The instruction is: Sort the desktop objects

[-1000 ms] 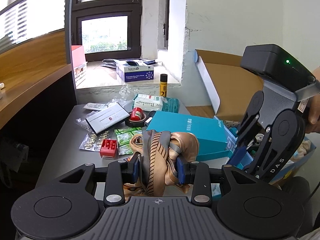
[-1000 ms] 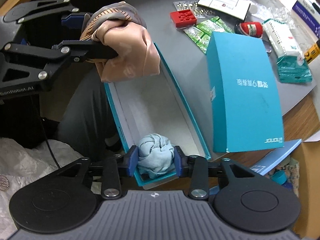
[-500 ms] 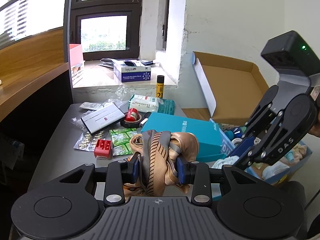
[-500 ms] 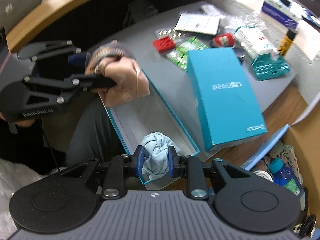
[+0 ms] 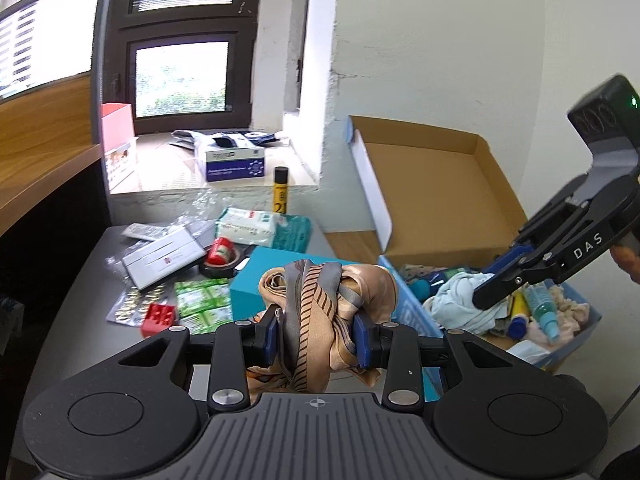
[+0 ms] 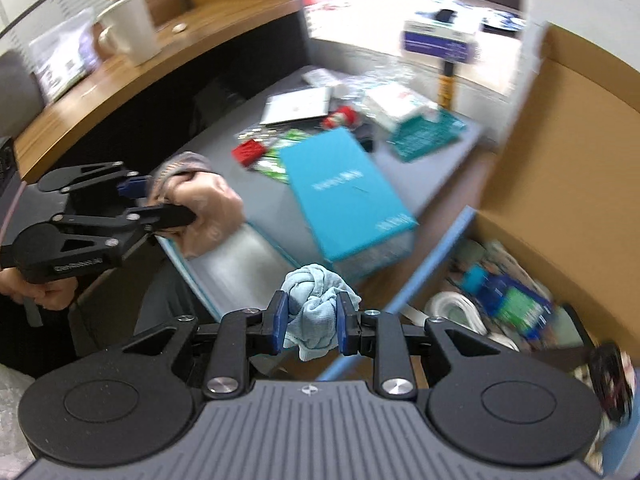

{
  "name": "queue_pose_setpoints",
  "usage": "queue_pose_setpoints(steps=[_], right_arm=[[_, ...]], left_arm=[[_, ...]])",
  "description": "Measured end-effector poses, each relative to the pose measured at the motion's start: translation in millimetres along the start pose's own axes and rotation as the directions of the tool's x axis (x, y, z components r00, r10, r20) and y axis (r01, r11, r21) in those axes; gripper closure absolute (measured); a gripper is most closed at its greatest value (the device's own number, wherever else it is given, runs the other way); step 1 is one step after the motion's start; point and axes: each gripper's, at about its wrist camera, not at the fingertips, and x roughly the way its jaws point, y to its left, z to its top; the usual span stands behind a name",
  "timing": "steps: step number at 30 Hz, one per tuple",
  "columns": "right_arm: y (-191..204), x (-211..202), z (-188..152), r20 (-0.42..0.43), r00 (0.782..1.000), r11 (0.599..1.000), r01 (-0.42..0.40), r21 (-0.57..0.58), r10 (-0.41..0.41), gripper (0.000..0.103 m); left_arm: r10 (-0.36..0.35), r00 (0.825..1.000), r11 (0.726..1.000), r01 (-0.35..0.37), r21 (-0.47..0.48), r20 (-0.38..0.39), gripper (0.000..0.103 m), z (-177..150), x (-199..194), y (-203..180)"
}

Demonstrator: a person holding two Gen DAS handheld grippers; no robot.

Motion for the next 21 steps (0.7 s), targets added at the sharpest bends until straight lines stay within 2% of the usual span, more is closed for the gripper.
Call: queue_pose_setpoints(steps=[8,18,21], right_arm=[[-44.0,6.8,-50.9,-0.015,0.998,0.990,0.057,0.127,-0.055,0.074],[-61.0,49.5,-88.1,-0.023,1.000,0.975,0.018,0.222,-0.013,0.073],[-59.2,53.5,-93.1,-0.001,1.000,0.973,0.014,0.232,-0.015,0.066]], left_arm=[[-0.036,0.999,0.999,0.036,0.013,0.024,0.063,11.3,4.9,-21.7],[-0.069,0.998,0.997,0.069,0.041,0.008,0.063,17.9,15.7,-49.0],[-0.076,0.997,0.996,0.076,0.051,0.006,0.063,20.3,19.1,-56.6]])
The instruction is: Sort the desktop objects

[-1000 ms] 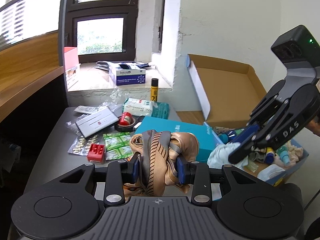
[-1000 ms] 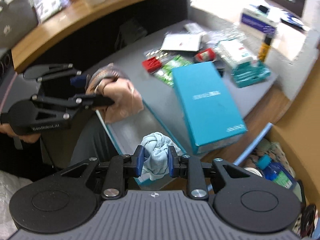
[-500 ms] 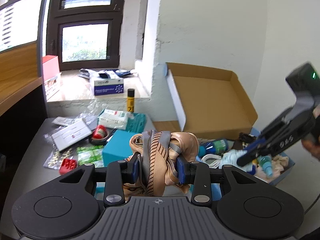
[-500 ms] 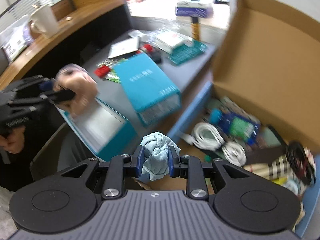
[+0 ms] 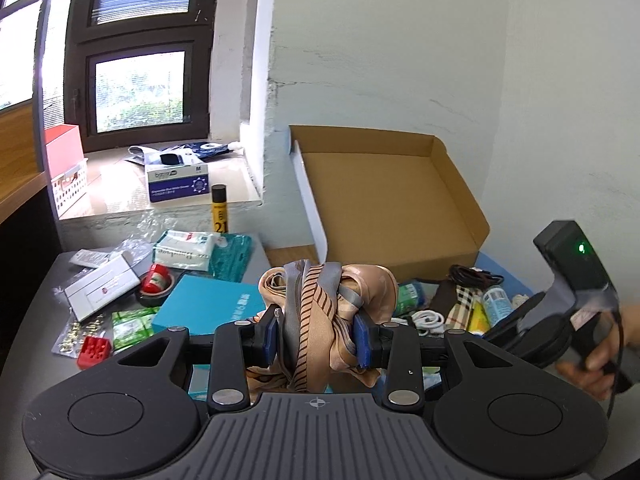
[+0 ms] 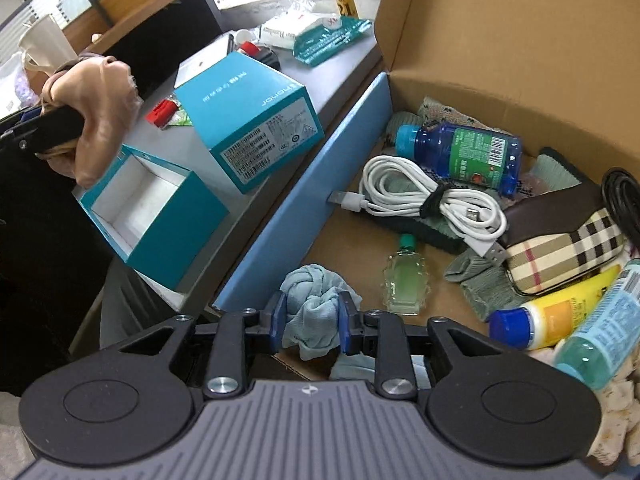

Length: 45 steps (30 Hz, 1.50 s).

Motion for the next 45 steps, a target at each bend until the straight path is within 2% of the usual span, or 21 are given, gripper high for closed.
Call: queue_pose_setpoints(steps=[1,2,3,9,17,22,30,41,45], right_arm=[[0.7,-0.7,-1.2,0.007,1.000,1.000,-0.002,0.001,0.002,0.065],[1.0,-2.4,-2.3,0.018,1.000,1.000,-0.004,0.003,0.004,0.057],[1.5,-5.1,-3.7,0.031,1.000,1.000,-0.003,0.006,0.003,0.044],[6.6,-31.0,-16.2,0.131,0.989,0.997,0.067,-0.024,-0.064,0.015],[-0.3,-65.3,-40.6,0.216,0.968,0.992,0.127,0.013,-0.127,0.015],[-12.3,-87.9,-60.6,0.254,0.957,0.989,0.127,0.076,-0.143,0.014],[-32.9,-102.8,-85.1,0.292,0.939,0.977,0.139,0.159,-0.181,0.014],[-53.5,-110.2,-97.3,0.300,0.929,0.966,0.159,0.203,-0.216,0.014],[-56.8,-110.2,-99.7,0.304,0.929,0.965,0.149,0.213,-0.211,0.014]], left_arm=[[-0.003,1.000,1.000,0.003,0.002,-0.003,0.063,0.7,1.6,-2.4],[-0.007,1.000,1.000,0.007,0.003,-0.005,0.063,1.3,3.1,-4.8],[-0.010,1.000,1.000,0.010,0.003,-0.007,0.063,2.0,4.6,-7.2],[-0.034,0.999,0.999,0.034,0.028,-0.015,0.063,6.0,13.4,-24.1],[-0.075,0.996,0.993,0.079,0.090,-0.042,0.063,7.4,38.1,-55.2],[-0.083,0.994,0.984,0.093,0.154,-0.073,0.063,6.1,60.3,-74.5],[-0.127,0.981,0.965,0.156,0.213,-0.145,0.062,2.4,99.5,-99.1],[-0.105,0.972,0.958,0.156,0.240,-0.212,0.062,-11.9,146.2,-118.1],[-0.080,0.963,0.957,0.147,0.252,-0.259,0.060,-21.4,159.5,-121.7]])
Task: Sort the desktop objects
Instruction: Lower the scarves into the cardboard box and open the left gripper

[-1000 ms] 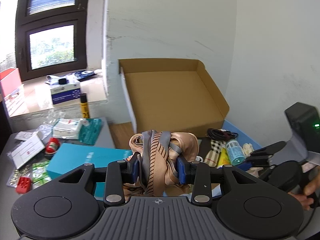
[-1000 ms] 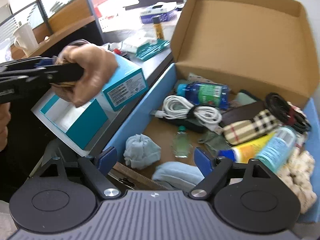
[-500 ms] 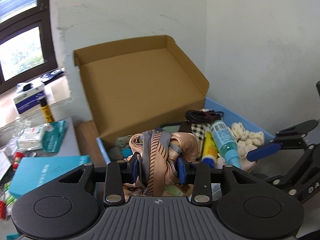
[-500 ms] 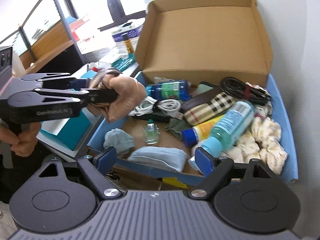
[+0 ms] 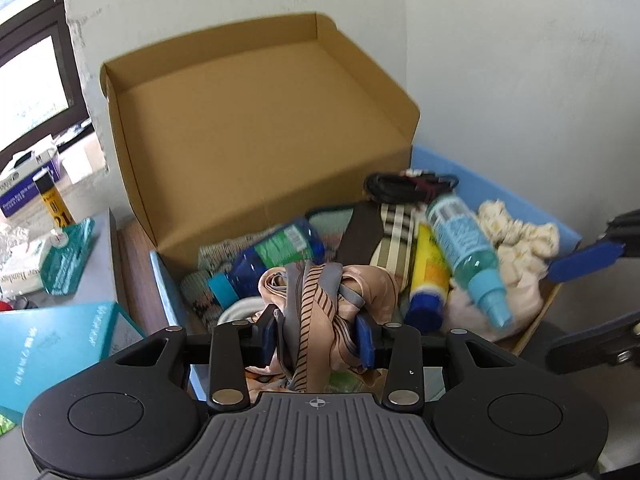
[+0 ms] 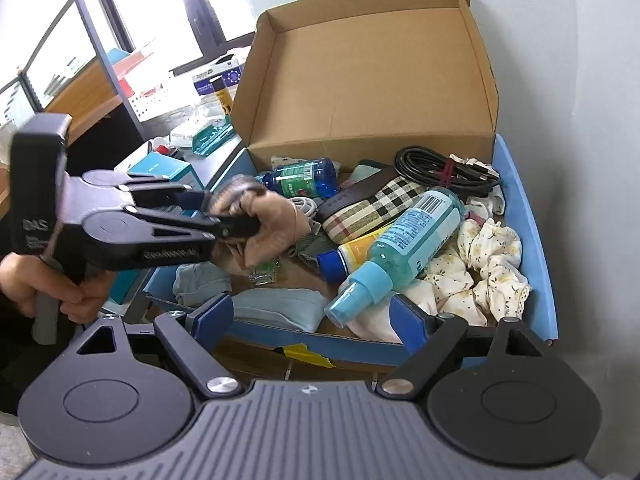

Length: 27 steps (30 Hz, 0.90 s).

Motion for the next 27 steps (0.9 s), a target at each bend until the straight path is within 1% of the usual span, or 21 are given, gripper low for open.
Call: queue_pose_setpoints(steps=[4,6,11,12,13,15,19,24,27], right_arm=[[-0.3,0.6,-1.2,-0.003,1.000,1.000,-0.009,0.000,0.009,0.014],[-0.2,0.9,-1.8,-0.004,1.000,1.000,-0.011,0.000,0.011,0.014],[-0.7,1.4,-2.1,0.000,1.000,1.000,-0.020,0.011,0.020,0.014],[-0.2,1.5,-2.3,-0.001,1.000,1.000,-0.020,0.011,0.020,0.014],[0.4,1.5,-2.4,-0.001,1.000,1.000,-0.019,0.008,0.019,0.013],[1.1,1.1,-2.6,0.000,1.000,1.000,-0.018,0.007,0.018,0.013],[1.4,-1.2,-2.9,0.008,1.000,1.000,-0.015,0.010,0.015,0.013],[0.4,-6.4,-2.8,0.023,1.000,1.000,-0.007,0.010,0.007,0.013],[-1.9,-10.4,-1.2,0.035,0.999,1.000,-0.011,0.020,0.010,0.012]], left_arm=[[0.005,1.000,1.000,-0.005,0.004,-0.030,0.057,-5.5,8.0,-1.5],[0.012,1.000,1.000,-0.012,0.008,-0.029,0.053,-7.2,10.5,-2.1],[0.024,1.000,1.000,-0.024,0.009,-0.020,0.052,-7.1,10.7,-3.4],[0.025,1.000,1.000,-0.025,0.007,-0.018,0.050,-7.0,10.2,-3.4],[0.025,1.000,1.000,-0.025,0.001,-0.015,0.049,-7.0,9.2,-2.8],[0.019,1.000,1.000,-0.019,-0.012,-0.005,0.041,-6.8,6.1,-1.2],[0.005,1.000,0.999,-0.005,-0.037,0.010,0.039,-4.7,-1.6,1.1],[0.010,0.999,0.998,-0.007,-0.070,0.037,0.028,-1.0,-15.8,3.8],[0.014,0.998,0.995,-0.008,-0.099,0.055,0.027,1.7,-25.7,7.3]])
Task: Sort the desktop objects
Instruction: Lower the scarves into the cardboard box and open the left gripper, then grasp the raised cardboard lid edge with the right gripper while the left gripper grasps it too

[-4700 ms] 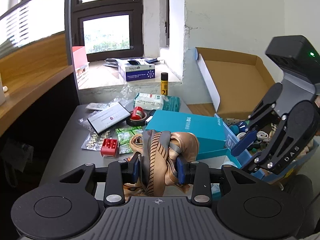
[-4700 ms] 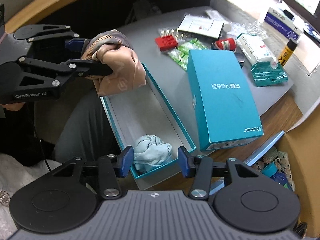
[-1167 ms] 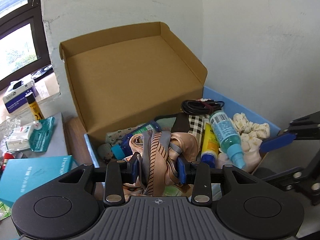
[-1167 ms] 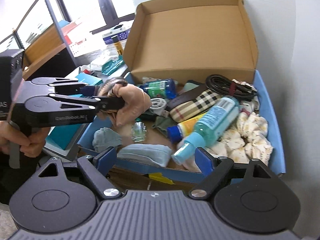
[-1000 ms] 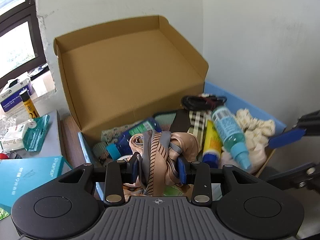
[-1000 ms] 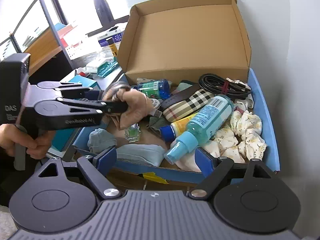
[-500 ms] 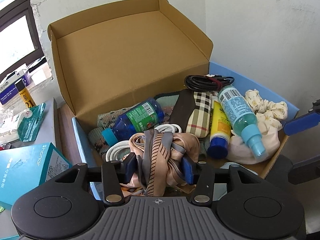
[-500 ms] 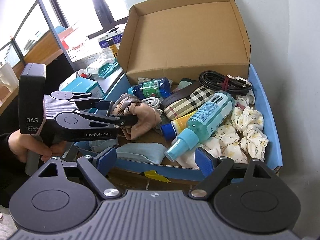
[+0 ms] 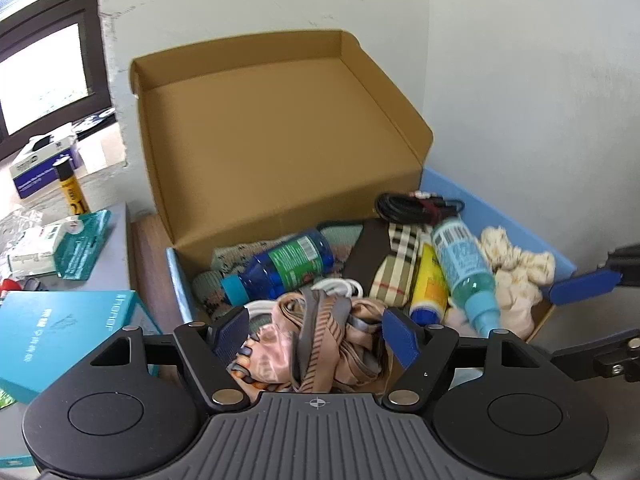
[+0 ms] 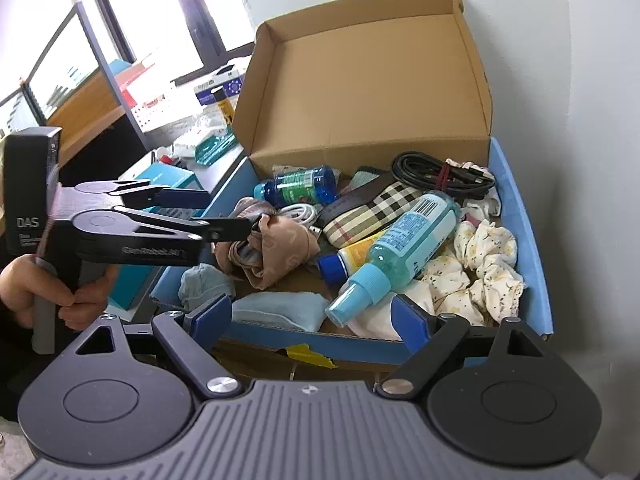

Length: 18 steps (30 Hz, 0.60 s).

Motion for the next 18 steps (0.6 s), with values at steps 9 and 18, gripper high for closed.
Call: queue_pose_setpoints(steps=[9,18], right_arm=[[-9.9,-12.6,16.2,0.048,0.998,0.999,0.039,-0.016,-0.038,0.012],[-36.2,-21.8,50.1,0.112,0.988,0.994,0.110,-0.012,-0.108,0.013]], left_arm=[[0.035,0.999,0.997,-0.032,-0.070,0.033,0.027,13.4,-19.8,10.9],[0.087,0.995,0.988,-0.080,-0.133,0.054,0.027,32.5,-29.4,30.6]])
